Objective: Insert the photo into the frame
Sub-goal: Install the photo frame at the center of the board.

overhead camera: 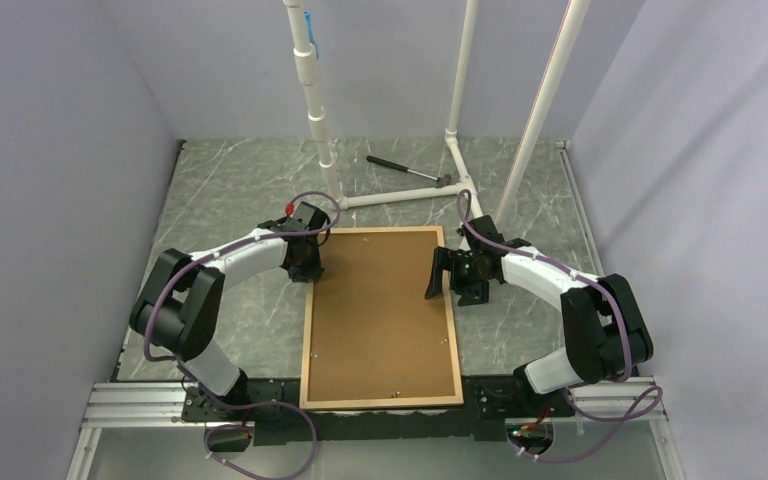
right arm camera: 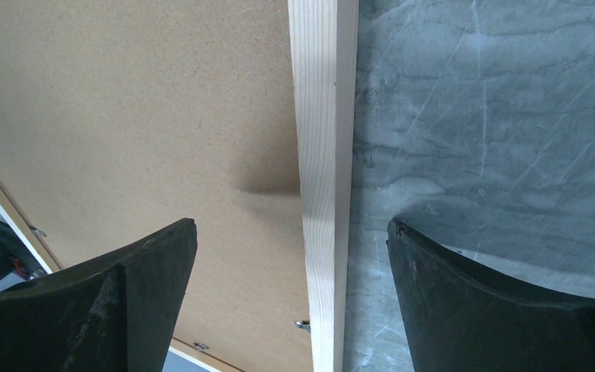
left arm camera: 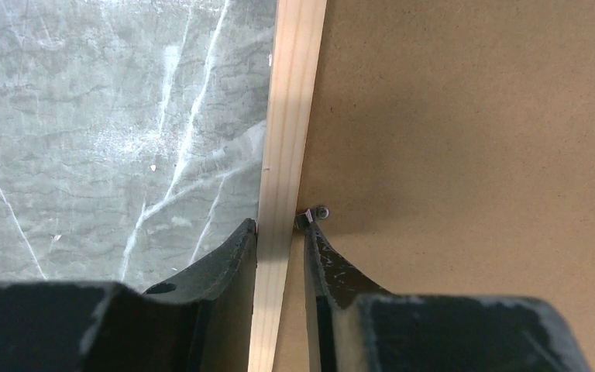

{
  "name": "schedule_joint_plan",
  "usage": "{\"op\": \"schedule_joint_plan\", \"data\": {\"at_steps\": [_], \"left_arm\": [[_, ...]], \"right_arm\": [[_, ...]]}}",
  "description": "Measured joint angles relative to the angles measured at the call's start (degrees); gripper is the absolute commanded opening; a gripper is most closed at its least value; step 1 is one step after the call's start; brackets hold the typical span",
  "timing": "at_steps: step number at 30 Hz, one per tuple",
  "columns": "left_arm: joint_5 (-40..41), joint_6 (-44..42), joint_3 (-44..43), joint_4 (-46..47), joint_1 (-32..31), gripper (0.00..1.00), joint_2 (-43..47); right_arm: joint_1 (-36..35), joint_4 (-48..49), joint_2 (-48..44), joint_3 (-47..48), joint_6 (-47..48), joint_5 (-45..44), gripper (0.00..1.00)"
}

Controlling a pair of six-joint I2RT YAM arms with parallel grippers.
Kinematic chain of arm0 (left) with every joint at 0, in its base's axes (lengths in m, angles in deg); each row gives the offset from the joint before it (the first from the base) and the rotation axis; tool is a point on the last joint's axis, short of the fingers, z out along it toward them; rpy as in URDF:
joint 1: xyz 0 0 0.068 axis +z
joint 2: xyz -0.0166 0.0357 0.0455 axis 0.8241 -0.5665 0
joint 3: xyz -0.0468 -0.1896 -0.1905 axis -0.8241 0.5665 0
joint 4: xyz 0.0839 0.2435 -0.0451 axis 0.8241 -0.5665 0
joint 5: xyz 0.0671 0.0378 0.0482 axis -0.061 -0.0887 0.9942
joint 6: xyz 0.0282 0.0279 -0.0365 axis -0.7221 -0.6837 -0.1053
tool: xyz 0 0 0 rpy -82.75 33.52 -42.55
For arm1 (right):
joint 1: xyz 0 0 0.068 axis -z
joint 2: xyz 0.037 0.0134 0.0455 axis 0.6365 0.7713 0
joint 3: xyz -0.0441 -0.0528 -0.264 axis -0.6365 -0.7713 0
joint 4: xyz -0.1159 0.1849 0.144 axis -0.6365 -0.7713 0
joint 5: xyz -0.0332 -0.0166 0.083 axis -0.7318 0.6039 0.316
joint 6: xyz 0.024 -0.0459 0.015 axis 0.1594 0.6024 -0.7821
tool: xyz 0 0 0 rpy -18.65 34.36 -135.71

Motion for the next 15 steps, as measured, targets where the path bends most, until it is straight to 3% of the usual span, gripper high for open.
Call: {"op": "schedule_joint_plan", "data": {"at_steps": [10,13,15], "left_arm": [[-0.4,-0.7,1.2,1.4,0.0,0.00,0.8],[-0.6,-0.8,1.8,2.1,0.1,0.16,1.4],[-0.6,-0.8,1.9,1.8,0.3,0.42,1.7]], "right_arm": [[0.0,0.2,-0.2,-0.2,0.1,0.0,0.95],[0.0,0.1,-0.2,-0.1,0.3,-0.2,0.97],[0.0,0.0,-0.2,0.0,0.4,-0.5,0.98]]}}
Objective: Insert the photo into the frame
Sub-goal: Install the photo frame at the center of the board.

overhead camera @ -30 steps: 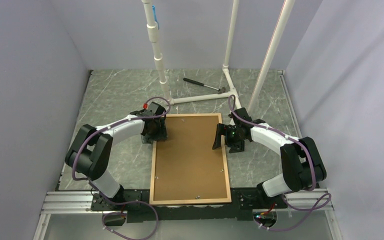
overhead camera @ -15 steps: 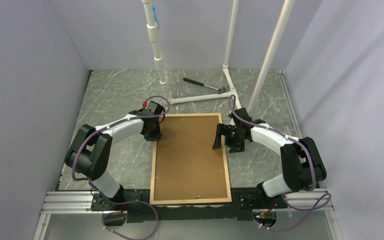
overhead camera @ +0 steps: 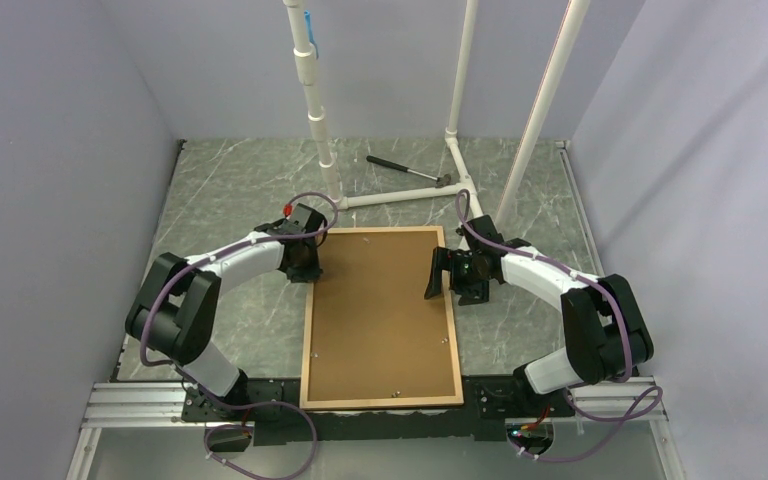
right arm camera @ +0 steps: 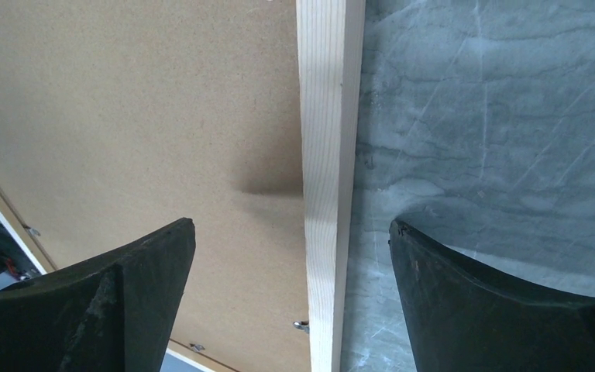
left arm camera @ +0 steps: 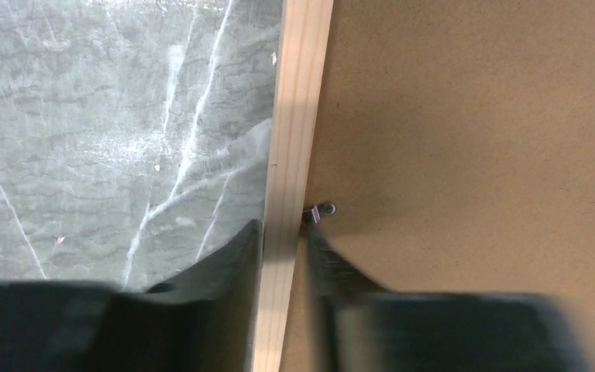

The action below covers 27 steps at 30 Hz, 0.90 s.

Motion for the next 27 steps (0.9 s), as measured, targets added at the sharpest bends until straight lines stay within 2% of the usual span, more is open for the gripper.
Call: {"op": "schedule_joint_plan", "data": {"at_steps": [2,5,12,18,27], "left_arm": [[-0.3,0.2,0.0,0.0,0.2,0.59,0.1],[-1.7,0.7,0.6,0.3,0.2,0.69,0.3],[-4.1,1.8,2.0,0.0,0.2,0.70,3.5],[-4.9,1.9,2.2,0.0,0.2,0.70,5.6],[-5.6,1.9,2.9,0.0,0.2,0.70,5.7]], "right_arm": [[0.0,0.0,0.0,0.2,0.4,-0.5,0.99],[0.0,-0.1,0.1,0.9,0.8,-1.7,1.00],[0.0,-0.4,2.8,5.4,1.4,-5.2,0.99],[-0.2,-0.8,5.5,9.3,2.0,-8.9,0.94],[-3.9,-1.0,10.6,13.8,1.7,-15.8,0.89]]}}
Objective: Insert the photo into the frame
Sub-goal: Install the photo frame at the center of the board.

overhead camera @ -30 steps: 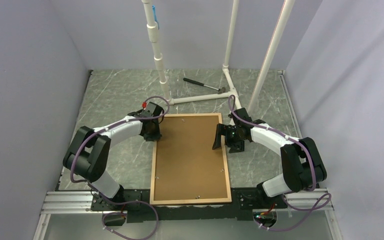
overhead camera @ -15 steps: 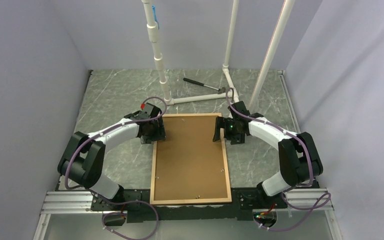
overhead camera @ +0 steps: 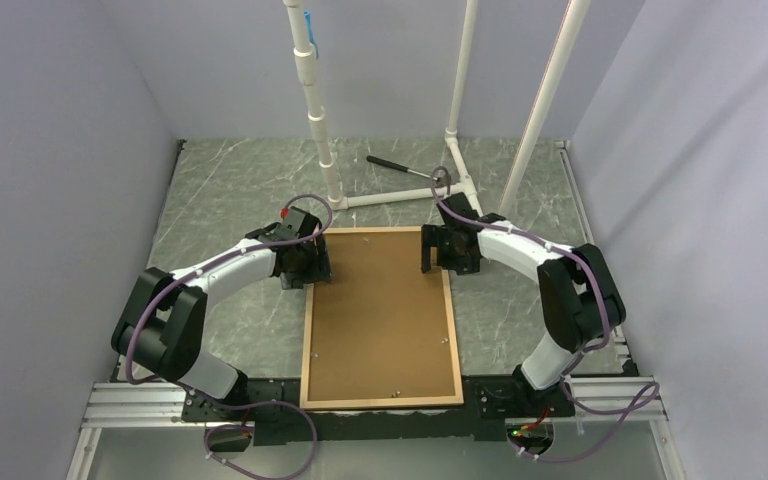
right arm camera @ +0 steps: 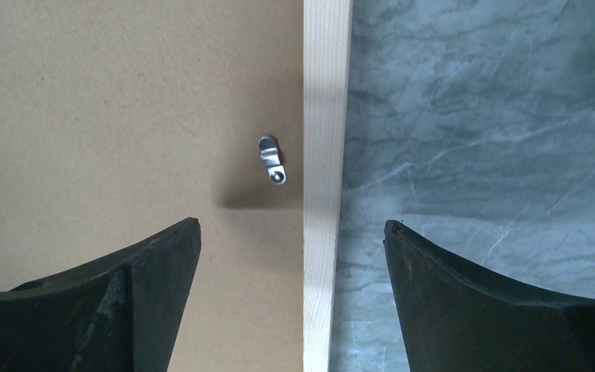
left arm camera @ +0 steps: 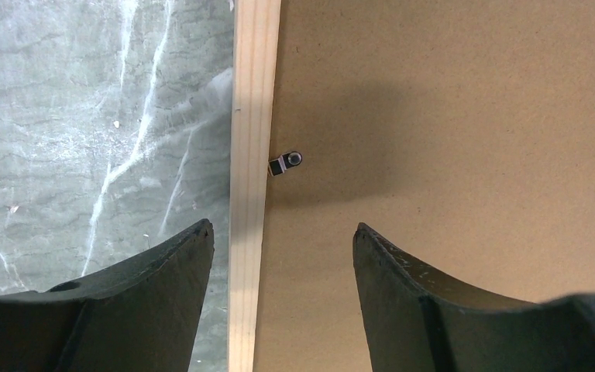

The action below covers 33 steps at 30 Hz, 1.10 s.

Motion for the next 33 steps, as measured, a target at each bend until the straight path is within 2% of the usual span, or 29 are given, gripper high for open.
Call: {"op": "schedule_joint_plan", "data": {"at_steps": [6,17,20,23,26,33], "left_arm": [[-0.4,0.0,0.0,0.1,0.0,0.70,0.0],[-1.0,0.0,0.0,0.1,0.0,0.69,0.0],[-1.1,0.0,0.0,0.1,0.0,0.68,0.0],[-1.2,0.0,0.0,0.1,0.0,0.68,-0.1],[-1.2,0.0,0.0,0.1,0.0,0.68,-0.2],[-1.2,0.0,0.0,0.0,0.0,0.68,-0.3]], "right_arm": [[-1.0,-0.4,3.4,3.4,0.0,-4.2,0.83],[-1.1,-0.7,7.9,7.0,-0.1,-5.4,0.60],[-1.1,-0.5,7.9,7.0,-0.3,-5.4,0.46],[-1.1,-0.7,8.0,7.1,-0.1,-5.9,0.19],[-0.5,-1.2,7.9,7.3,-0.5,-6.3,0.02],[-0.5,-1.2,8.0,7.7,-0.4,-6.8,0.00]]}}
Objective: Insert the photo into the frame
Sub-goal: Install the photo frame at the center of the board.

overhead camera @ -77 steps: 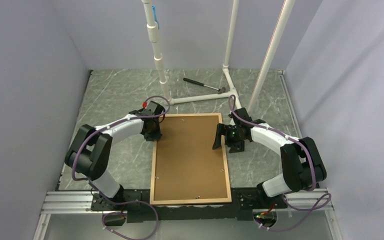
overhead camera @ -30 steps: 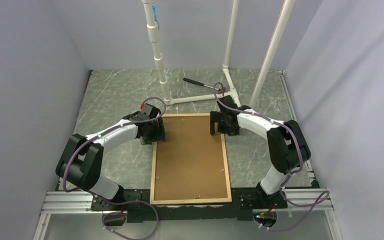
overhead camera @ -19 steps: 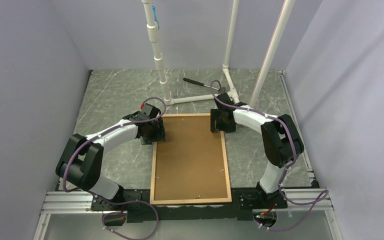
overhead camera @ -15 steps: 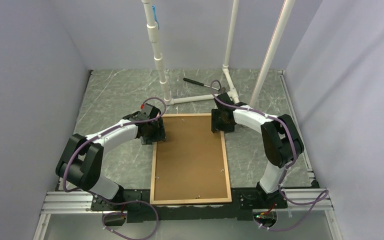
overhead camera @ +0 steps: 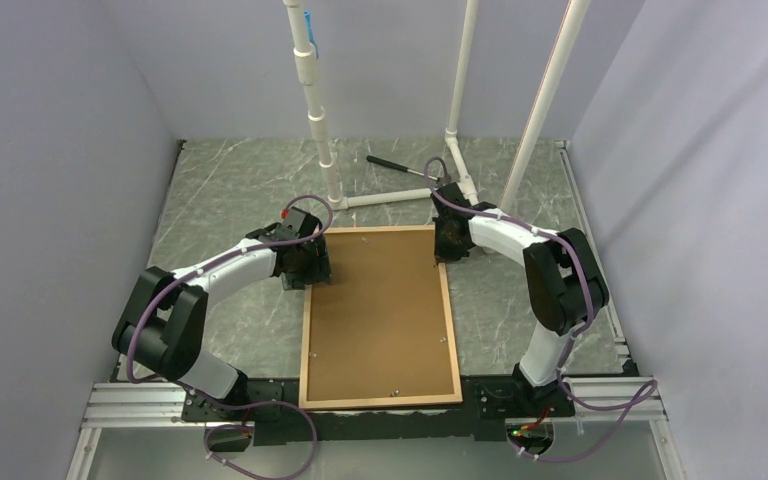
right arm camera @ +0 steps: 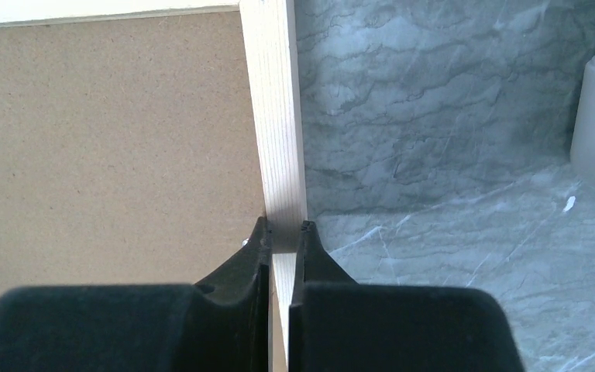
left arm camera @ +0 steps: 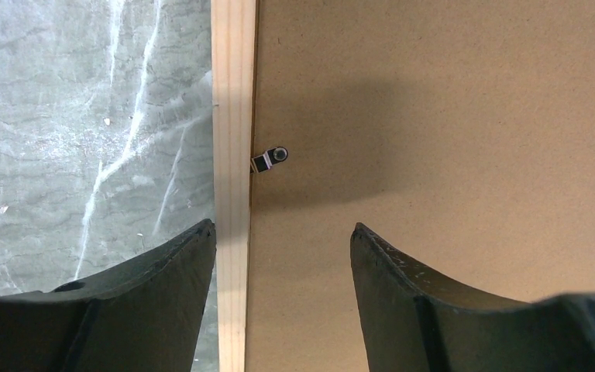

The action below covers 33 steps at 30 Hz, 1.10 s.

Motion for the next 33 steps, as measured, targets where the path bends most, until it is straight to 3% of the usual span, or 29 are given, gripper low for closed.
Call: {"op": "schedule_joint_plan", "data": {"at_steps": [10,11,15,17,20,24,33], "left_arm": [[0.4,-0.1,0.0,-0.8,0.0,0.72,0.0],[0.6,-0.2,0.0,-1.2,0.0,0.72,0.0],[1.6,-0.3,0.0,-2.4,0.0,0.70,0.0],[1.7,-0.4,0.0,-2.8,0.0,0.69,0.0],[1.7,-0.5,0.0,-3.0,0.0,0.68,0.0],[1.7,-0.5,0.0,-3.0,0.0,0.67,0.0],[1.6,-0.5,0.2,-3.0,0.0,0.61,0.0]], "right_arm": [[0.0,0.1,-0.2,-0.1,0.0,0.0,0.00],[0.0,0.3,-0.3,-0.3,0.0,0.0,0.06],[0.1,1.6,-0.9,-1.3,-0.6,0.5,0.48],[0.0,1.9,-1.5,-1.9,-0.8,0.6,0.61],[0.0,1.3,-3.3,-4.1,-0.7,0.8,0.74],[0.0,0.4,-6.5,-5.8,-0.7,1.9,0.79],[0.0,0.4,-15.0,-13.2,-1.2,6.4,0.79]]}}
